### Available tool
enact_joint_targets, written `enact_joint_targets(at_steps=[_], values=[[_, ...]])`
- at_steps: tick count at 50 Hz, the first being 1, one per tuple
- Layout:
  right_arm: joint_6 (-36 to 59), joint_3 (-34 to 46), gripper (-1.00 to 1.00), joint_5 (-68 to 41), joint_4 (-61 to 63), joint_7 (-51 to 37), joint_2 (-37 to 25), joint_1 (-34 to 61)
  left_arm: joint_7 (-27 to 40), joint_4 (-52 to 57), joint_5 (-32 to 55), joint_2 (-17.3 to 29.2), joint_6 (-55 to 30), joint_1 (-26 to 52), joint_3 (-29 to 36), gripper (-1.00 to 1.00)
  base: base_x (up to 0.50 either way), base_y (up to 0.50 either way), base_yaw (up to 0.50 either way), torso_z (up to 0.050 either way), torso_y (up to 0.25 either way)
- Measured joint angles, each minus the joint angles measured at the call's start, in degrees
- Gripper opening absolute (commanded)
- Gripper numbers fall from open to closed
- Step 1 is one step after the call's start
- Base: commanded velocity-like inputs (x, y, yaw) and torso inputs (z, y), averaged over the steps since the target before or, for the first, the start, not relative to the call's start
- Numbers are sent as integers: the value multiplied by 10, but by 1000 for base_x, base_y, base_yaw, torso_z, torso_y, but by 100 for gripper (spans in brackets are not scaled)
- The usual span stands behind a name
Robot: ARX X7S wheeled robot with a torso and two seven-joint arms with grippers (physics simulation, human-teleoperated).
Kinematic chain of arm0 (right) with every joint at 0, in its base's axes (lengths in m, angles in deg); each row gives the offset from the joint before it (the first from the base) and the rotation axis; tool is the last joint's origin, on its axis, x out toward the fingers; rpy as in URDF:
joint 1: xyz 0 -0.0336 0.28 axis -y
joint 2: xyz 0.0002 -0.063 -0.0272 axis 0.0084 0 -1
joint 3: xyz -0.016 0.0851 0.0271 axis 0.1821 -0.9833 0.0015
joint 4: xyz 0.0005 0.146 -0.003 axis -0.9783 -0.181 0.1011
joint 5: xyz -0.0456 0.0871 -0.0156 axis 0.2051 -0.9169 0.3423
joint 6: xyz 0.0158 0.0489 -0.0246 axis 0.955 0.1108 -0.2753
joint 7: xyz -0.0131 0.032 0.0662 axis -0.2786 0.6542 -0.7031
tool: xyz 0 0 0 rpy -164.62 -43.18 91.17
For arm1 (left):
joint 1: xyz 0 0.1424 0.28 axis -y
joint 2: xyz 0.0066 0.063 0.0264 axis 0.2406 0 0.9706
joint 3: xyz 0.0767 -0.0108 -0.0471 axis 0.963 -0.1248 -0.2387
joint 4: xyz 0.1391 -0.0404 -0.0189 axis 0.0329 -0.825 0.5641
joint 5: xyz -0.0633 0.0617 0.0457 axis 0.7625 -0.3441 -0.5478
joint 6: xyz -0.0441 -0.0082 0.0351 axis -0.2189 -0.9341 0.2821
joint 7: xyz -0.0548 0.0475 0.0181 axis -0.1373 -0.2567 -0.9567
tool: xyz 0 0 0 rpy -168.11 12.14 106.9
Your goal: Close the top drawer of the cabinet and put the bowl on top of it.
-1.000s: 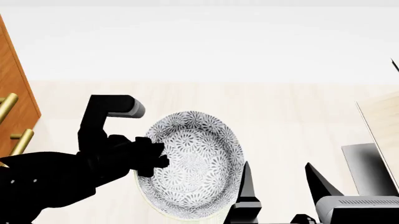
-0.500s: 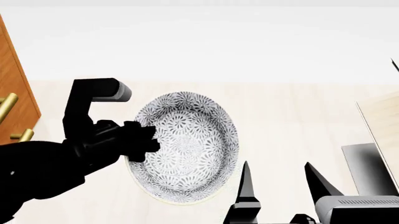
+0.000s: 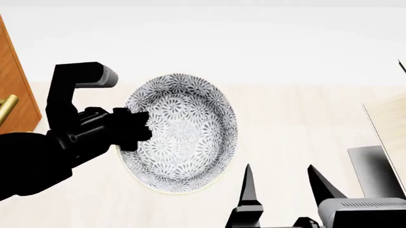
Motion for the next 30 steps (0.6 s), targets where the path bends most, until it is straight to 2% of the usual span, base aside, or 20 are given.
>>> enact_joint_targets(at_steps=[30], values=[[-2,0,100,-4,5,-6,-4,0,46,55,47,26,-30,26,-36,-100,0,0,0,0,0]])
